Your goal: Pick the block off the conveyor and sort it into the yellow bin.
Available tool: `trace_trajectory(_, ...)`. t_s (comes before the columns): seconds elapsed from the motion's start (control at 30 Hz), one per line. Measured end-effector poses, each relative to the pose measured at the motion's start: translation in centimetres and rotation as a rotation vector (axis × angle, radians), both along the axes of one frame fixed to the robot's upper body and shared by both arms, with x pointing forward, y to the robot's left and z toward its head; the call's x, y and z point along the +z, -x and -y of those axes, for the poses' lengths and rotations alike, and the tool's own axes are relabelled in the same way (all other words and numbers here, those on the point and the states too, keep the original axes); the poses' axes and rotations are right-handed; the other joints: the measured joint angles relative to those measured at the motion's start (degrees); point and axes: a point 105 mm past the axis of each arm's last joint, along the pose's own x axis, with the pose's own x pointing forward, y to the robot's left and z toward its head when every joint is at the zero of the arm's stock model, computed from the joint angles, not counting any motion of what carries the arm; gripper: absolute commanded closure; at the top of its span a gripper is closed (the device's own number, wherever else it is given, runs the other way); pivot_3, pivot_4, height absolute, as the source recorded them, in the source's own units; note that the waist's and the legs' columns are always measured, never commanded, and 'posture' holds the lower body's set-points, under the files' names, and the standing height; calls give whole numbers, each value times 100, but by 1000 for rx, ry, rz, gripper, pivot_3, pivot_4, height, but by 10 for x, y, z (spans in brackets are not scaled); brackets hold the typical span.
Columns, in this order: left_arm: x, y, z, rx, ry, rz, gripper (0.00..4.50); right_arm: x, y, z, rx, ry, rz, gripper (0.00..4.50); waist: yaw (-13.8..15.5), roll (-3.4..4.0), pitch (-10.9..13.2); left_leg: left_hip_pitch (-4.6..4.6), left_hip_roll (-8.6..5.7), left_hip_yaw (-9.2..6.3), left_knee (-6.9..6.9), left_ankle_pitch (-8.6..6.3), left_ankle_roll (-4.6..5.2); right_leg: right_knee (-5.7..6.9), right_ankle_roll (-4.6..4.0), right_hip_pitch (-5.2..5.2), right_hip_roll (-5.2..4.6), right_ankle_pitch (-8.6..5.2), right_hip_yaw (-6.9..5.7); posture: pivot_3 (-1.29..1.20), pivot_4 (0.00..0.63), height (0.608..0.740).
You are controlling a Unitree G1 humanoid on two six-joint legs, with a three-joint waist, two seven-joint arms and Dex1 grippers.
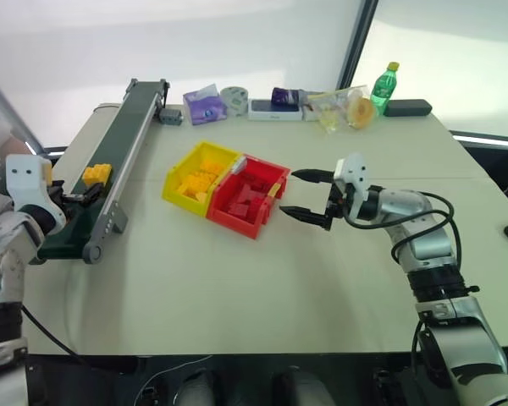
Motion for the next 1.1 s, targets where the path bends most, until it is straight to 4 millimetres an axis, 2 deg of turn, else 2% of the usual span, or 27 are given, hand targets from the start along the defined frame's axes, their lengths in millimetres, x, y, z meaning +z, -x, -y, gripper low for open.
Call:
trace_trajectory(0.17,-11,-5,-1,-3,0,-35,56,-2,2,3,-16,8,-7,0,-5,0,0,0,0,1,1,0,0,0,0,-1,1,0,0,0,150,740)
trace_trajectory(0.2,-16,-5,2,-14,4,-47,287,-2,2,3,-17,8,-8,0,-2,0,0,0,0,1,2,0,0,2,0,-1,1,0,0,0,150,740)
trace_trajectory(0.27,-25,-4,4,-24,3,-73,913,-1,2,2,-17,8,-7,0,-7,0,0,0,1,1,2,0,0,2,0,-1,1,0,0,0,150,740)
trace_trajectory(0.4,-30,-5,4,-22,18,-84,2940,-1,2,3,-23,7,-10,0,-2,0,0,-1,0,0,3,0,0,3,0,-1,0,0,1,0,150,740)
trace_trajectory(0.43,-30,-4,3,-16,17,-82,3190,-1,2,3,-24,7,-11,0,-2,0,0,-1,0,0,4,0,0,3,0,-1,0,0,1,0,150,740)
trace_trajectory(0.53,-26,-4,1,-8,19,-56,3148,-1,2,3,-26,6,-14,0,-1,0,0,0,1,0,4,0,0,4,0,-1,0,0,1,0,150,740)
trace_trajectory(0.63,-10,-5,11,-43,47,26,3148,-1,2,3,-26,5,-15,0,7,0,0,-3,1,0,7,0,0,4,1,-1,-1,0,1,0,150,740)
trace_trajectory(0.77,25,-7,42,-163,67,151,3148,0,2,3,-24,3,-15,0,32,0,0,-3,-2,-1,10,0,0,6,2,2,1,1,1,0,150,740)
trace_trajectory(0.87,38,-12,65,-232,78,198,3148,0,2,3,-24,3,-14,0,26,0,0,-3,-4,-2,10,0,0,7,2,3,2,1,1,0,150,740)
trace_trajectory(0.97,39,-25,96,-296,108,211,3148,0,2,3,-24,1,-11,0,32,0,0,-3,-12,-3,14,0,0,8,2,4,5,1,1,0,150,740)
trace_trajectory(1.1,30,-42,134,-349,121,187,3148,0,1,2,-23,-1,-7,0,30,0,0,-3,-15,-3,15,0,0,8,3,5,9,1,1,0,150,740)
